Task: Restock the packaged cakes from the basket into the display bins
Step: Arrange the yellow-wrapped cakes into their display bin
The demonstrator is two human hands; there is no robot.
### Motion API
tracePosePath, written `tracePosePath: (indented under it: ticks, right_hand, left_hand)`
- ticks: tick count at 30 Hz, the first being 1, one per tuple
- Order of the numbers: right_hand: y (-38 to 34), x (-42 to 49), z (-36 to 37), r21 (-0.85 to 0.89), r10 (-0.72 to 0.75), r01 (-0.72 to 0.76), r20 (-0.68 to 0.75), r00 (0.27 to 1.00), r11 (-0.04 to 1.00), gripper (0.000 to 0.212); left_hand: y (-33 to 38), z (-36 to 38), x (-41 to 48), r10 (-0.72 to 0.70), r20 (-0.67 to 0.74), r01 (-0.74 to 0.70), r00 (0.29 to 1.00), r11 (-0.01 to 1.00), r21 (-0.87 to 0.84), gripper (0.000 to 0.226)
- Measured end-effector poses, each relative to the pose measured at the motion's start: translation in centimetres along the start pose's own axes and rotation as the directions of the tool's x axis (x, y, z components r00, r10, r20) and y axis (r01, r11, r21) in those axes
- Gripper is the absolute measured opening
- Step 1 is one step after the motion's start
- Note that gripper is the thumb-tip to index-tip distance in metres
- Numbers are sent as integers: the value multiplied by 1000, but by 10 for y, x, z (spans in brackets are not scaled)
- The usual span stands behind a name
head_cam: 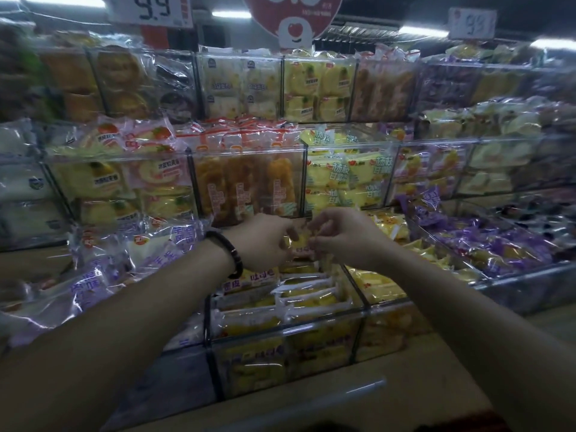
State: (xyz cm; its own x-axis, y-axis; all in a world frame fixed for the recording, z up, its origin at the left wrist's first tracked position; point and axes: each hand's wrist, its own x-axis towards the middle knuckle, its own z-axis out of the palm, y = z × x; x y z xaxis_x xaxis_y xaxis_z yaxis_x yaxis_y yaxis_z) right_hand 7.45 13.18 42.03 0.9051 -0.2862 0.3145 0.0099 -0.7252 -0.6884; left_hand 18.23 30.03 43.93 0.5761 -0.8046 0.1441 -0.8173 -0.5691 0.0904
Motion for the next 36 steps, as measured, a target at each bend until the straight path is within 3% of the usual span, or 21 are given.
tracePosePath:
  ticks: [4, 8, 12, 18, 23, 28, 31, 34, 36]
  right_hand:
    - [18, -33, -49, 66, 27, -25, -27, 999, 997, 13]
    - [48, -72, -88, 112, 56, -52, -38, 998, 992, 12]
    - [79, -117, -124, 140, 87, -77, -64, 994, 987, 11]
    - [153, -211, -171, 137, 329, -334, 55, 943, 933, 24]
    - [255, -264, -139, 80, 574, -575, 34, 818, 814, 21]
    - [359, -295, -78, -6, 743, -752, 155, 651, 659, 16]
    - [419, -312, -37, -111, 825, -835, 268, 498, 539, 19]
    - [464, -328, -4, -251, 865, -855, 354, 356, 455, 20]
    - [487, -334, 16, -305, 864, -843, 397, 310, 442, 15]
  left_hand:
    - [55, 6, 7, 118, 11, -114, 993, 972, -205, 33]
    - [117, 17, 14, 177, 124, -103, 976, 886, -452, 35]
    - [177, 30, 16, 316, 146, -191, 938, 818, -543, 18]
    - [252, 99, 20, 533, 329, -265, 779, 756, -598, 23]
    - [294, 212, 41, 607, 525, -294, 597, 774, -560, 28]
    - [312, 348, 63, 565, 631, -300, 531, 822, -483, 19]
    - [322, 431, 73, 522, 694, -332, 495, 852, -405, 21]
    - [338, 497, 73, 486, 760, -378, 431, 862, -337, 21]
    - [346, 539, 71, 438, 812, -368, 386, 880, -300, 12]
